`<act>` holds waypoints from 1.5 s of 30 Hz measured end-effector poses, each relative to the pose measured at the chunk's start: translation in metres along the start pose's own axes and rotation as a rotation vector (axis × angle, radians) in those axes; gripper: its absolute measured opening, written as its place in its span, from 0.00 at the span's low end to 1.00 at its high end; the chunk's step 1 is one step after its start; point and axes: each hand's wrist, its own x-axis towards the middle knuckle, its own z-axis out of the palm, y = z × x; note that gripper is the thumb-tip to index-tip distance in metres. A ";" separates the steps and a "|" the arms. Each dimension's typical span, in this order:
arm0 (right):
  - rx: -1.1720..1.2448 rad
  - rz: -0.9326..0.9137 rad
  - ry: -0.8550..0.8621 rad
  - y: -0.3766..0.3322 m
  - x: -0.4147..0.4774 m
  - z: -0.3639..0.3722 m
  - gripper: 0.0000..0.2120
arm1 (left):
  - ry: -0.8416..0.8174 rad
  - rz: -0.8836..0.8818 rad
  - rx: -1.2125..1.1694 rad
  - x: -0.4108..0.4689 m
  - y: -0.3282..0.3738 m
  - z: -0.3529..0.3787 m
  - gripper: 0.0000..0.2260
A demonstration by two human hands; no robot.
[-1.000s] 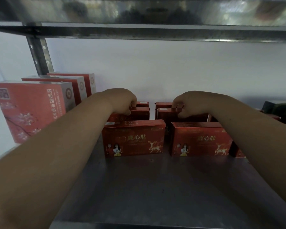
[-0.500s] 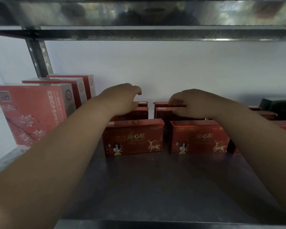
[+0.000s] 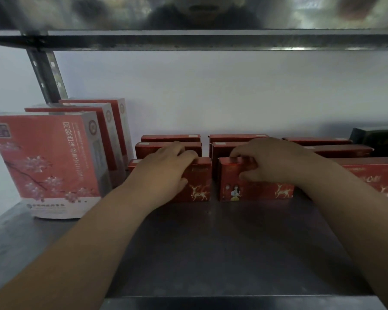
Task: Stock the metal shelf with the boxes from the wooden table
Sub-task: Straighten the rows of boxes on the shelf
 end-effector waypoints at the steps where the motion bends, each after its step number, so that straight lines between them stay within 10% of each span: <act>1: 0.007 -0.001 0.029 -0.004 0.001 0.004 0.25 | 0.030 0.001 0.004 -0.003 -0.002 0.003 0.27; 11: 0.013 0.017 0.277 -0.015 -0.017 0.032 0.29 | 0.145 0.030 0.004 -0.010 -0.015 0.022 0.27; 45: 0.005 0.013 0.259 -0.007 -0.012 0.041 0.27 | 0.185 -0.039 0.013 -0.012 -0.013 0.027 0.27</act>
